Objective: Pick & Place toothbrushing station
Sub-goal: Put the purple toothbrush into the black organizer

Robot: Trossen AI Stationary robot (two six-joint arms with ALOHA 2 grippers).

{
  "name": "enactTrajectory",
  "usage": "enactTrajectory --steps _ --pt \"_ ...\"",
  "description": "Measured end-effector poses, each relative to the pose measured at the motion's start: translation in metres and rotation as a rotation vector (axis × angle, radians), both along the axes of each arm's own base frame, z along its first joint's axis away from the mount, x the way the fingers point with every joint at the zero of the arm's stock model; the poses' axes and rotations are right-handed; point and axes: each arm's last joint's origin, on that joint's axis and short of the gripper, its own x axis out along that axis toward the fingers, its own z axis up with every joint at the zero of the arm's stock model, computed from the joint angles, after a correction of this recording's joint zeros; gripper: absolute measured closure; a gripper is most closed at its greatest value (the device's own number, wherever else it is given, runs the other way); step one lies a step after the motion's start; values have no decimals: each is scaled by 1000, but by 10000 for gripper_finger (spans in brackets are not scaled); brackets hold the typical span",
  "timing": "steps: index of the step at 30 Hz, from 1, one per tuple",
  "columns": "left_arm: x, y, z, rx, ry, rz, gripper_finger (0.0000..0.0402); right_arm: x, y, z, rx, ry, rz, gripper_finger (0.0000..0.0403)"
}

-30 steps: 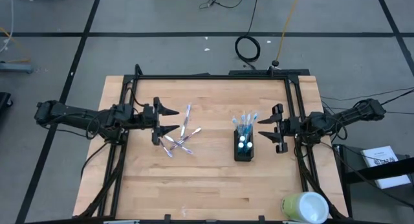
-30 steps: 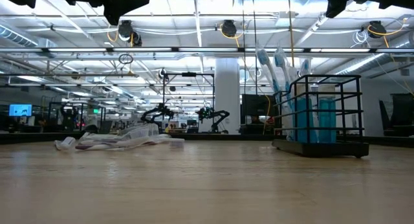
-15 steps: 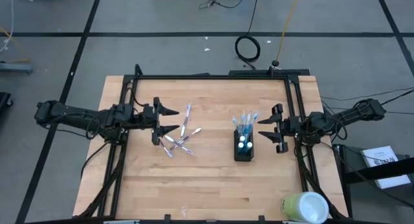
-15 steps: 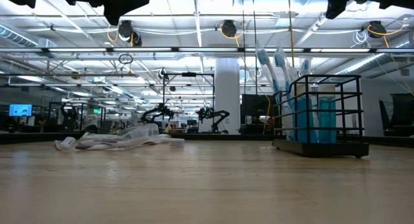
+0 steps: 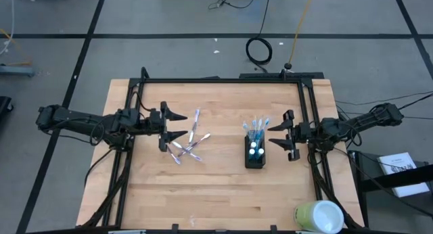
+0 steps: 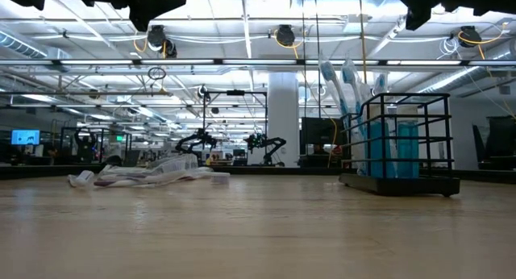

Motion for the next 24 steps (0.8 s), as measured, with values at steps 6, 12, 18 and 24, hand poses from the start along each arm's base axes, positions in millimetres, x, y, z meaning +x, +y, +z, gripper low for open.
enactTrajectory --steps 6,12,18,24 --pt "0 0 0 0 0 0 133 0 0 0 -1 0 -2 238" --pt "0 0 0 0 0 0 133 0 0 0 -8 -1 -4 238" --pt "0 0 0 0 0 0 133 -1 0 3 -30 -32 -11 238" --pt "0 0 8 3 -80 9 133 -1 -1 6 -45 -63 -18 238"
